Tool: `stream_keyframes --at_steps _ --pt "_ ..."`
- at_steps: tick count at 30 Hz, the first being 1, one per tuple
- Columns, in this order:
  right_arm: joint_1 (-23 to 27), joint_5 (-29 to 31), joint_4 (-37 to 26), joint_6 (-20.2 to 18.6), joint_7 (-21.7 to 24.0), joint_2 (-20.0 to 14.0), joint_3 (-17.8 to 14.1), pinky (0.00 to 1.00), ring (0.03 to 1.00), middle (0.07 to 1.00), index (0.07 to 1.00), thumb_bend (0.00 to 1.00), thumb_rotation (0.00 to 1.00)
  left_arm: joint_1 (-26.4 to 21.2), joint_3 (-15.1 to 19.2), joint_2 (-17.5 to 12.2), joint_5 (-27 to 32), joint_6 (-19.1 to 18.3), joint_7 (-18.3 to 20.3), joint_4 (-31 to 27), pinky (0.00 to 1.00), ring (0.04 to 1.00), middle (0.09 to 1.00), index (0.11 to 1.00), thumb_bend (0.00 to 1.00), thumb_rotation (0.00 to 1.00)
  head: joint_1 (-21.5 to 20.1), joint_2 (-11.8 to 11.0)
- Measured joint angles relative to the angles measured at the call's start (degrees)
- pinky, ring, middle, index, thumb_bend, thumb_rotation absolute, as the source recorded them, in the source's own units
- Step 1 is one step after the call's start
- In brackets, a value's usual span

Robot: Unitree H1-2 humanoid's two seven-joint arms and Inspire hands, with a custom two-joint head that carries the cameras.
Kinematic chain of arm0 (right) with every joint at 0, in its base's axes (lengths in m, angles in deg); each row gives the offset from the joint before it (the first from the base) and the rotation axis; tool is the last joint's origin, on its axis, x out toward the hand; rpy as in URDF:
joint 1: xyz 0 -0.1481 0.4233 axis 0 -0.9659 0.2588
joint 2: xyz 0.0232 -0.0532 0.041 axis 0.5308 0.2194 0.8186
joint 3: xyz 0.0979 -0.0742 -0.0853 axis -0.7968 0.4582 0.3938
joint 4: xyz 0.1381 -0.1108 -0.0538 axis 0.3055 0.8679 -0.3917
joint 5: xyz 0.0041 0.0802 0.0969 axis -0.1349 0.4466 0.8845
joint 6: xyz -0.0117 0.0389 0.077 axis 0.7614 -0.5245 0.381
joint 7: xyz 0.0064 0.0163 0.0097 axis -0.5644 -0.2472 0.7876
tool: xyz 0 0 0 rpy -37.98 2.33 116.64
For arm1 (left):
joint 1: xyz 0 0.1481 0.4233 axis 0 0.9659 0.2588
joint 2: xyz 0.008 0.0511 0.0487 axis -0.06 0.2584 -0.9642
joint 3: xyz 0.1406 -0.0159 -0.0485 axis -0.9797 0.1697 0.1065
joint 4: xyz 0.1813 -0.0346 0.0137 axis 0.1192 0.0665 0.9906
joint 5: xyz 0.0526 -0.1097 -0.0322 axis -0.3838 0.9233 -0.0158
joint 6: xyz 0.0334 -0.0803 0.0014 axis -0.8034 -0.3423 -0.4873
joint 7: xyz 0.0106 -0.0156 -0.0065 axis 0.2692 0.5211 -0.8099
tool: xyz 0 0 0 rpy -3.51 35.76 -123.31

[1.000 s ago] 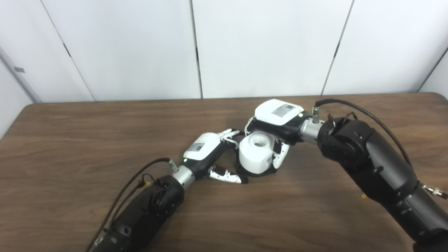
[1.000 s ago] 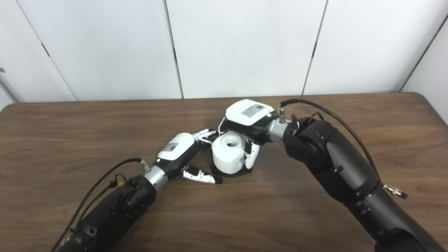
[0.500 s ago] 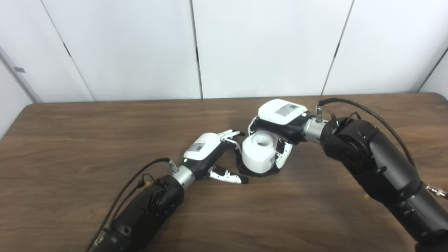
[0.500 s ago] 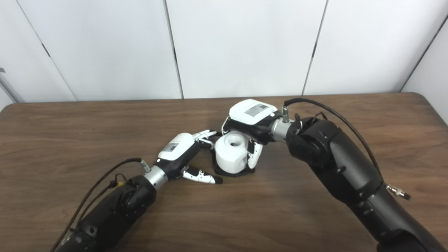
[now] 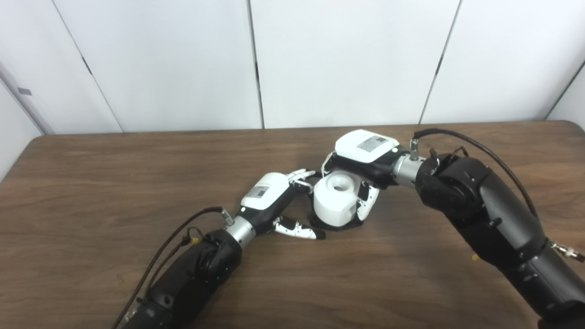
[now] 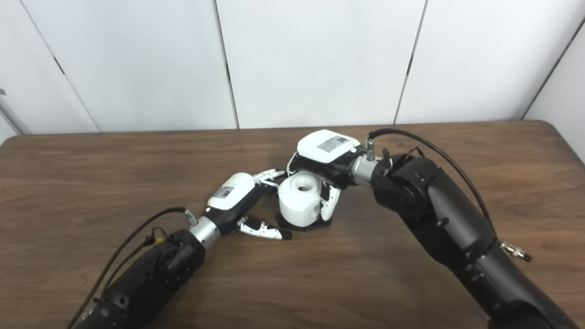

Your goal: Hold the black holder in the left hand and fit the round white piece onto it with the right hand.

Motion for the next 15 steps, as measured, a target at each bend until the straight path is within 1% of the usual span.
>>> stream_keyframes --at_steps 4,15 --pt "0.0 0.0 0.0 0.0 0.0 0.0 0.0 0.73 0.777 0.725 0.48 0.53 0.15 0.0 0.1 0.1 -0.1 0.6 -0.2 0.2 0.82 0.924 0.898 0.477 0.52 0.07 0.1 -0.1" --pt "-0.5 0.0 0.0 0.0 -0.3 0.2 -0.5 0.73 0.776 0.724 0.48 0.53 0.15 0.1 0.3 0.2 -0.2 0.6 -0.2 0.2 0.83 0.925 0.901 0.477 0.52 0.07 -0.1 0.2"
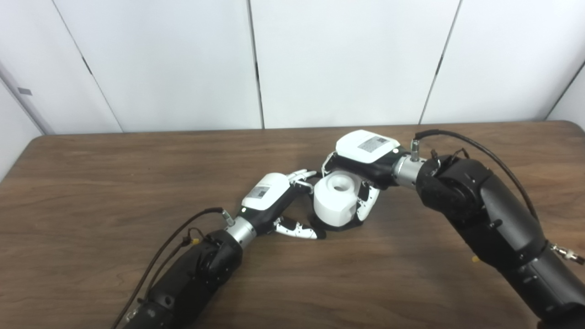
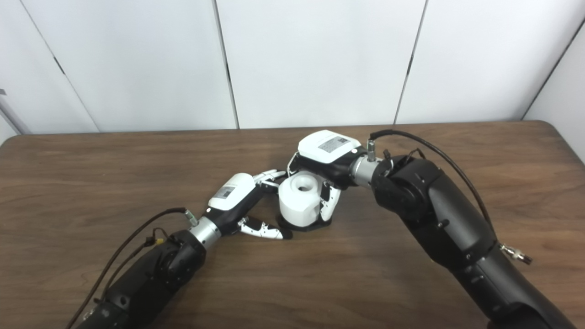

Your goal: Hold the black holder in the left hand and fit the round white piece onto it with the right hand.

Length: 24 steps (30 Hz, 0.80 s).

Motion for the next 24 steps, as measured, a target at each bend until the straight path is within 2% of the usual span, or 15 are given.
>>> stream_keyframes --at_steps 9,17,24 --pt "-0.5 1.4 -0.2 -0.5 0.6 0.0 -1.3 0.7 0.77 0.723 0.48 0.53 0.14 0.1 0.1 0.1 0.0 0.0 0.0 0.0 0.82 0.918 0.9 0.477 0.52 0.07 0.1 0.2" --pt "-0.3 2.6 -0.9 -3.0 2.1 0.0 -3.0 0.72 0.768 0.714 0.48 0.53 0.14 0.0 0.1 0.1 -0.1 0.1 0.0 0.0 0.82 0.918 0.9 0.476 0.52 0.07 0.2 -0.1" --pt "-0.1 2.6 -1.0 -3.2 2.4 0.0 -3.4 0.72 0.769 0.716 0.481 0.53 0.14 0.1 0.1 0.1 -0.1 0.1 0.0 0.0 0.82 0.916 0.899 0.476 0.52 0.07 0.0 0.2"
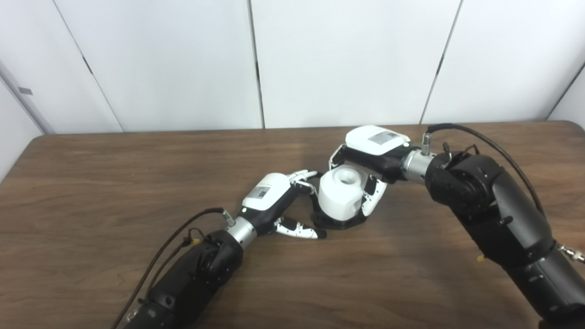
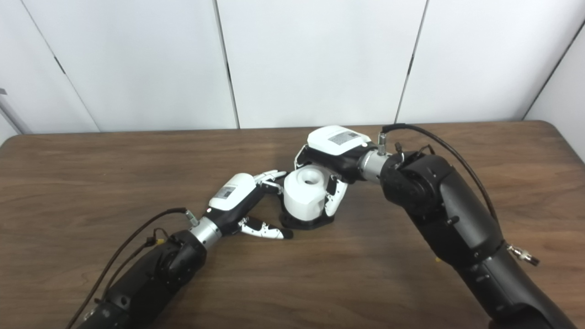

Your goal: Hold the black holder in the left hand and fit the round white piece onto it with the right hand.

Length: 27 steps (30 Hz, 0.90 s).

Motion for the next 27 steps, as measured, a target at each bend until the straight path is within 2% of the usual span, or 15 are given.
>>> stream_keyframes --at_steps 19,27 --pt "0.0 1.1 -0.2 -0.5 0.2 0.0 -0.6 0.72 0.785 0.727 0.481 0.52 0.14 0.1 0.1 0.0 -0.2 0.0 0.0 -0.2 0.82 0.911 0.897 0.476 0.52 0.07 0.1 0.4" --pt "1.6 3.2 -1.9 -1.9 0.9 0.0 -3.0 0.67 0.769 0.726 0.479 0.52 0.14 0.0 0.1 0.0 -0.2 0.0 0.0 -0.1 0.81 0.913 0.894 0.476 0.52 0.07 0.2 0.5"
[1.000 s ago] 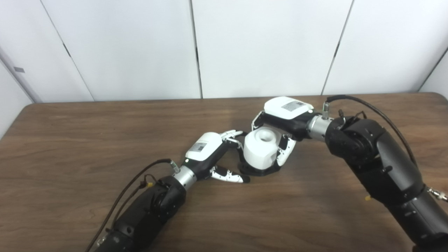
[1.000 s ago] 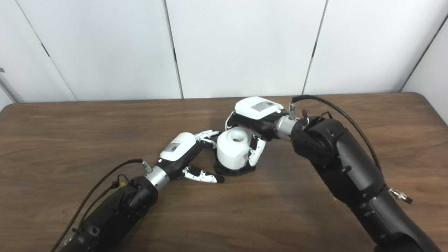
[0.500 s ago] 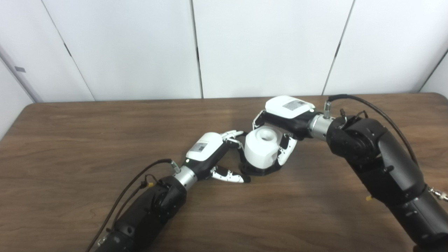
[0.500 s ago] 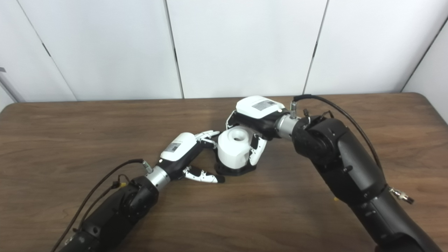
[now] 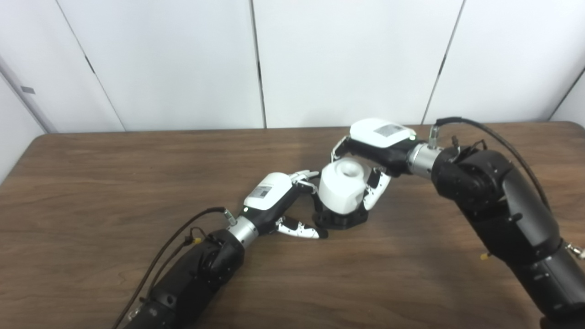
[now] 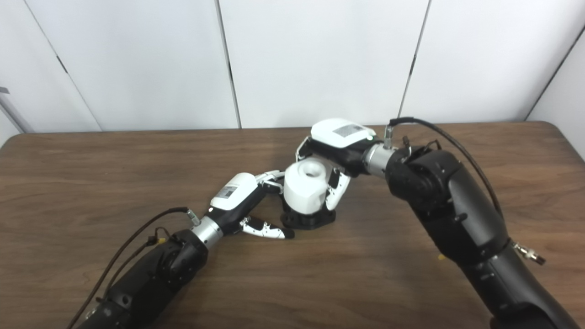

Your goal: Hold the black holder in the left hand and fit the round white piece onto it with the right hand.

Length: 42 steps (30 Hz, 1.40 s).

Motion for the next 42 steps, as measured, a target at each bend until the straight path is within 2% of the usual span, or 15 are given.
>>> stream_keyframes --at_steps 5,13,21,33,42 --pt "0.8 0.1 -0.4 -1.2 0.0 -0.2 -1.2 0.67 0.78 0.728 0.48 0.52 0.14 0.0 0.0 0.0 0.0 0.0 0.0 0.0 0.81 0.91 0.893 0.476 0.52 0.07 -0.1 0.1" --pt "2.5 0.8 -0.3 -1.2 -0.2 -0.5 -1.7 0.63 0.764 0.718 0.479 0.52 0.14 0.0 0.0 0.0 0.0 0.0 0.0 0.0 0.82 0.912 0.898 0.476 0.52 0.07 -0.1 0.3" --pt "2.6 1.0 -0.1 -1.5 0.0 -1.2 -1.6 0.66 0.759 0.721 0.48 0.52 0.14 0.1 0.1 0.0 0.0 -0.1 0.1 -0.2 0.82 0.915 0.901 0.476 0.52 0.07 0.1 0.4" --pt "0.3 0.4 -0.1 -1.5 0.7 -1.5 2.0 0.68 0.779 0.726 0.48 0.52 0.14 0.2 0.1 0.0 0.0 -0.1 0.2 -0.4 0.82 0.911 0.899 0.477 0.52 0.07 0.1 0.5" --pt "0.0 -0.1 1.8 -1.2 0.5 -1.3 3.1 0.67 0.765 0.711 0.48 0.53 0.14 0.1 0.1 0.0 0.0 -0.1 0.3 -0.5 0.81 0.913 0.899 0.477 0.52 0.07 0.2 0.5"
